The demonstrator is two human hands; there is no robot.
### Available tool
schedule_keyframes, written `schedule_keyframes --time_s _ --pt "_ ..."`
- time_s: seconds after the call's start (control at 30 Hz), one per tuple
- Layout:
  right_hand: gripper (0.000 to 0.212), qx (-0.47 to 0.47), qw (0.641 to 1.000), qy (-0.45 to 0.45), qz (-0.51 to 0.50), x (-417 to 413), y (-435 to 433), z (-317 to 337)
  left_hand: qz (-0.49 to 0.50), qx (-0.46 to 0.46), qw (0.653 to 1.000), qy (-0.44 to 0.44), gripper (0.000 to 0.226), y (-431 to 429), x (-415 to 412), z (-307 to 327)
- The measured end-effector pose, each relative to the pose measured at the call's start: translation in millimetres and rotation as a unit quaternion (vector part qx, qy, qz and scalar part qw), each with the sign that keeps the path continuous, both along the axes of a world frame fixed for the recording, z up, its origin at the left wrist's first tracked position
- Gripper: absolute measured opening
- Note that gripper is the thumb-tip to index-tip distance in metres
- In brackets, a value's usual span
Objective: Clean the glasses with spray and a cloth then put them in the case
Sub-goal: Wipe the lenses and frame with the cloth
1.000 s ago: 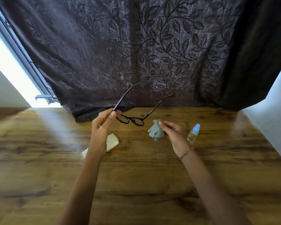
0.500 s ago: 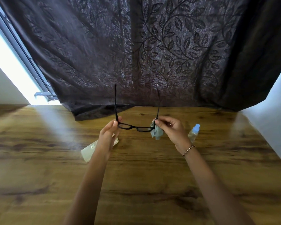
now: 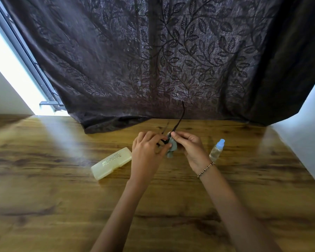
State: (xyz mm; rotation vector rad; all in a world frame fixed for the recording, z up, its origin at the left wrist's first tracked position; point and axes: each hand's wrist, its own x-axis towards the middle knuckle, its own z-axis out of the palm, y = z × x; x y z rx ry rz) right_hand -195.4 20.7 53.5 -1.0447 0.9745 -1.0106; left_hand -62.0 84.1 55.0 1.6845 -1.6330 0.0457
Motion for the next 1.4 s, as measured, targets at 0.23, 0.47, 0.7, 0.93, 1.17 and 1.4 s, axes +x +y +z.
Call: schedule_keyframes --time_s 0.23,0.47,0.7,0.93,1.17,1.4 --pt "0.009 0.029 0.998 -0.045 0.029 2.2 2.9 2.9 0.032 0.024 0.999 -0.010 0.024 0.5 -1.2 2.0" --pt "0.006 -0.021 0.999 0.035 0.022 1.0 -0.4 4.4 0.034 0.076 0.995 0.063 0.027 -3.7 8.6 -1.6" --pt "0.019 -0.177 0.968 0.148 -0.098 -13.8 2.1 18.9 0.099 0.048 0.993 0.037 0.019 -3.5 20.4 6.8" --pt "0.030 -0.471 0.793 0.380 0.064 4.9 9.6 32.3 0.059 0.013 0.993 -0.103 0.012 -6.1 11.7 18.2" --pt "0.015 -0.503 0.722 0.475 0.030 6.3 0.3 24.5 0.030 -0.024 0.986 -0.163 0.012 -4.9 11.7 17.5" --pt "0.017 -0.470 0.729 0.495 0.052 -4.7 -11.2 22.4 0.034 -0.038 0.985 -0.166 0.011 -6.8 24.7 22.1"
